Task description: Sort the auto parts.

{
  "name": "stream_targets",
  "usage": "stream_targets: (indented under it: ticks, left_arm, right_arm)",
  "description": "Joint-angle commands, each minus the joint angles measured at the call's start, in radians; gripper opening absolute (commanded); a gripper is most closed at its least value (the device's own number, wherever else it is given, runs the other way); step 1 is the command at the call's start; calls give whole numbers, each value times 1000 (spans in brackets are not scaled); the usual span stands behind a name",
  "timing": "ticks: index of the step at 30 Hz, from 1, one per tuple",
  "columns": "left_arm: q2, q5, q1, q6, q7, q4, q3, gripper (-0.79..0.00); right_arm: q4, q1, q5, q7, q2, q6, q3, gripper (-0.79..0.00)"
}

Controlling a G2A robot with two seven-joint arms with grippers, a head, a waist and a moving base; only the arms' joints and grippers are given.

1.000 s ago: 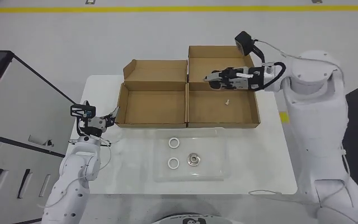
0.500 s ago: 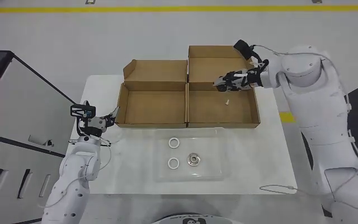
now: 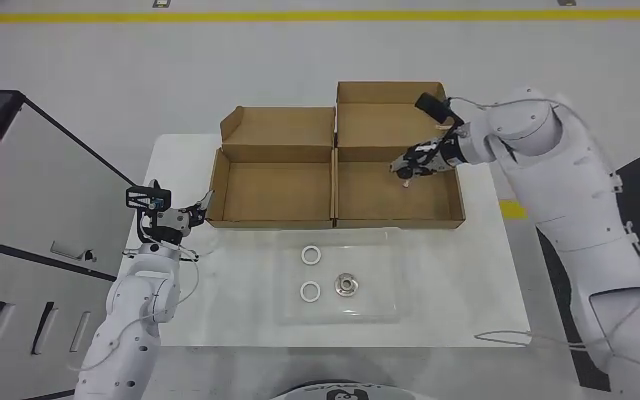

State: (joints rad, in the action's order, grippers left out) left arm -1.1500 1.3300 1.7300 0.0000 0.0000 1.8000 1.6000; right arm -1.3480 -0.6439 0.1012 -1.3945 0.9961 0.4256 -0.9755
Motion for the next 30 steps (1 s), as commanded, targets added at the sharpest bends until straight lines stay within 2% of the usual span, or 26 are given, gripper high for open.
stream_targets:
  ticks: [1, 19, 30]
  left_arm:
    - [0, 0, 0, 0, 0, 0, 0, 0]
    - [0, 0, 0, 0, 0, 0, 0, 0]
    - [0, 0, 0, 0, 0, 0, 0, 0]
  right_arm:
    - [12, 14, -2, -2, -4, -2, 23, -785]
    - [102, 80, -17, -9, -9, -9, 168, -785]
    - [160, 130, -20, -15, 18, -15, 259, -785]
